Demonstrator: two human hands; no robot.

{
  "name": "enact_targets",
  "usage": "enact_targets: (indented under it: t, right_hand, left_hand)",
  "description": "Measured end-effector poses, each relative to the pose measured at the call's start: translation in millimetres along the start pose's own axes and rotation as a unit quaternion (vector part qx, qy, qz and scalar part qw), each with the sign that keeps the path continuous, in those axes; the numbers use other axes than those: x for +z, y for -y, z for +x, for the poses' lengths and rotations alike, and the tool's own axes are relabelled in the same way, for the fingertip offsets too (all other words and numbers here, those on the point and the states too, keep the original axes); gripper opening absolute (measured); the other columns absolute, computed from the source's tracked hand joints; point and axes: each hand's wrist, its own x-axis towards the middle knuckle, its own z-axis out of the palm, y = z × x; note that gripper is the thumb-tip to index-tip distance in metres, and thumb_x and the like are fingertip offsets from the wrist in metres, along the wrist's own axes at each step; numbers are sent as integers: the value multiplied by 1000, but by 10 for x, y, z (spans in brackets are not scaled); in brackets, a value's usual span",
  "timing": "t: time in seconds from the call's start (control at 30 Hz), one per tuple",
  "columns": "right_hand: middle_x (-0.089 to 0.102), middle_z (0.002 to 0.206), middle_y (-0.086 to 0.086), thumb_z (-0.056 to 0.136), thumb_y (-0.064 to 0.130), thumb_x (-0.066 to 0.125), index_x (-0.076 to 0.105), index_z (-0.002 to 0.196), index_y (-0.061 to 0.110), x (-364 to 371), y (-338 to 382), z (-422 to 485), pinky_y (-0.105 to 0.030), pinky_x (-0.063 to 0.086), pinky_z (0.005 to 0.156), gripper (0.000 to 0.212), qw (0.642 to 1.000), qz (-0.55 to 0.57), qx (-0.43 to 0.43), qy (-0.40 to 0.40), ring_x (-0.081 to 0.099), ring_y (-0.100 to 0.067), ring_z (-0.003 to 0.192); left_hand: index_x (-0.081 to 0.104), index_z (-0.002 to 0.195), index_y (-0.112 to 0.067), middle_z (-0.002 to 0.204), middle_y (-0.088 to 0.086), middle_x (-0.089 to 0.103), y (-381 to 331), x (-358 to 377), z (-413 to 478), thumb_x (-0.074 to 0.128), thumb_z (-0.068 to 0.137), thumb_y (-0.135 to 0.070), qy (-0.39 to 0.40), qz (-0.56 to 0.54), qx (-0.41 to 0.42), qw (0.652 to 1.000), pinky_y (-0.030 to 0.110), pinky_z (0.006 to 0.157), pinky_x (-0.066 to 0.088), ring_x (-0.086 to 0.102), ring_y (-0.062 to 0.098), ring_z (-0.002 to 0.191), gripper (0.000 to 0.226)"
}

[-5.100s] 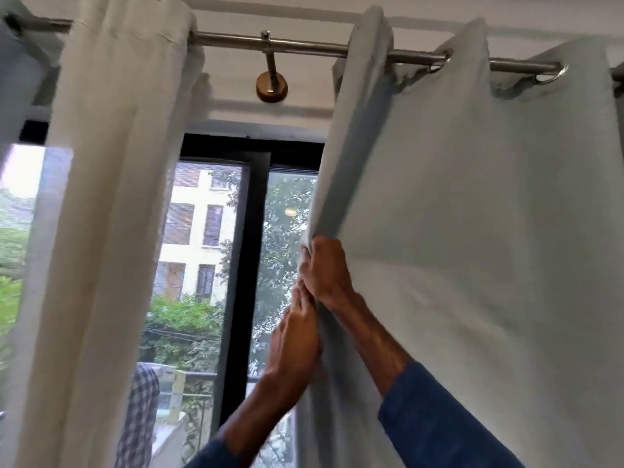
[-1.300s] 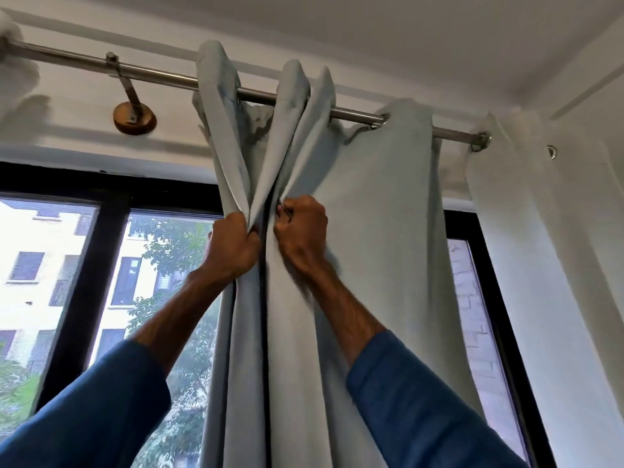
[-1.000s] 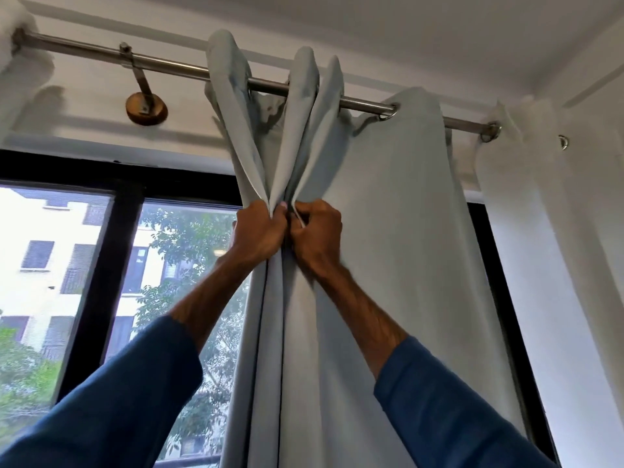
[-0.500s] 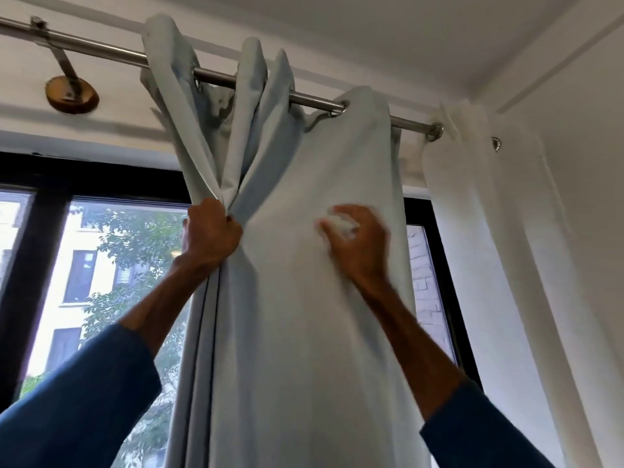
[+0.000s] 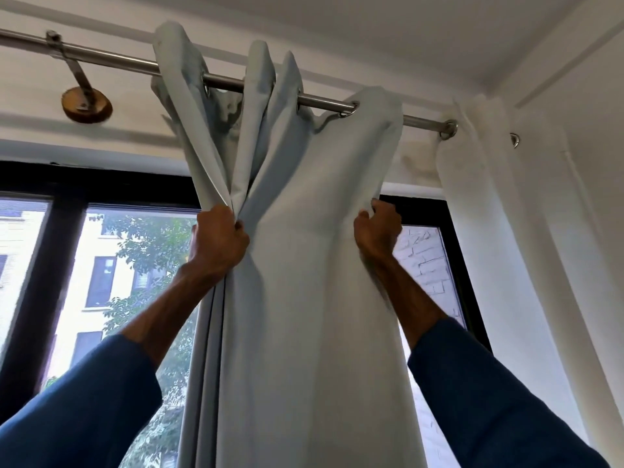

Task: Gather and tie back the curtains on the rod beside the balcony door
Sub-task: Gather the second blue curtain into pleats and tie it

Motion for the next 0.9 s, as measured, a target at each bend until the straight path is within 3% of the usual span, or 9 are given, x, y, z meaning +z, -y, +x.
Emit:
enact_targets:
  t: [0.07,0.13,0.27,0.4,0.5,0.6,0.73,0.83,0.9]
  right_hand:
    - [66,88,-16,80,7,60,63,78,5,92,287,-194,-33,40,73,4,997,-28,-72,31,64,-38,93]
    - [52,62,-10,66,8,55,40,58,10,278,616,-501,-32,29,59,17,982,-21,-161,91,60,-36,70]
    - [65,69,-19,61,9,54,59,65,6,764,1029,-1012,-37,42,58,7,948,17,-271,169,63,-40,70]
    - [67,74,-18,68,14,54,63,71,7,906,915,-991,-43,54,63,13,949,36,-268,165,66,-40,75]
    - [57,58,-8,76,16,61,57,61,9,934,718,-1090,-36,46,54,18,956,92,-237,144,58,-21,57]
    - [53,56,-9,83,19,64,57,62,9,852,479,-1405,-35,37,52,25,964,137,-174,145,41,-4,55]
    - [65,70,-15,86,12,63,69,80,9,608,116,-1979,-40,50,59,8,953,174,-137,206,52,-6,65]
    - [74,82,-5,88,5,58,73,95,14,312,-138,-2530,-38,58,69,19,952,183,-110,219,70,-12,78]
    - [76,91,2,90,5,56,74,106,19,74,-305,-2927,-37,59,73,27,958,156,-98,218,72,-9,83]
  left_hand:
    - [56,97,12,109,38,59,4,5,-5,58,95,-15,2,-5,1,1000,47,81,48,57,55,101,28]
    - [56,99,13,110,39,58,-10,-3,-10,58,95,-14,12,-12,-3,1000,48,83,47,56,55,104,27]
    - [55,98,14,108,41,57,136,-111,47,50,85,-30,49,-17,10,999,49,82,45,56,53,105,46]
    - [54,102,11,113,36,55,337,-220,46,50,92,-32,97,-15,0,995,40,77,37,54,47,109,44]
    - [55,97,6,108,33,57,349,-224,-39,51,77,-37,106,-27,7,994,38,72,36,57,44,102,47]
    - [56,104,6,106,24,58,330,-207,-256,69,79,-15,102,-68,-12,992,26,68,32,56,32,94,35]
    - [52,98,-8,88,5,58,440,-144,-847,71,74,-1,139,-128,-25,982,25,56,41,55,19,78,31]
    - [58,94,-13,77,-2,64,534,-65,-1522,72,73,-4,153,-180,-29,971,25,55,51,63,10,71,26]
    - [63,93,-17,74,-12,66,549,-48,-1994,72,74,2,167,-217,-37,961,13,53,48,64,-7,67,29]
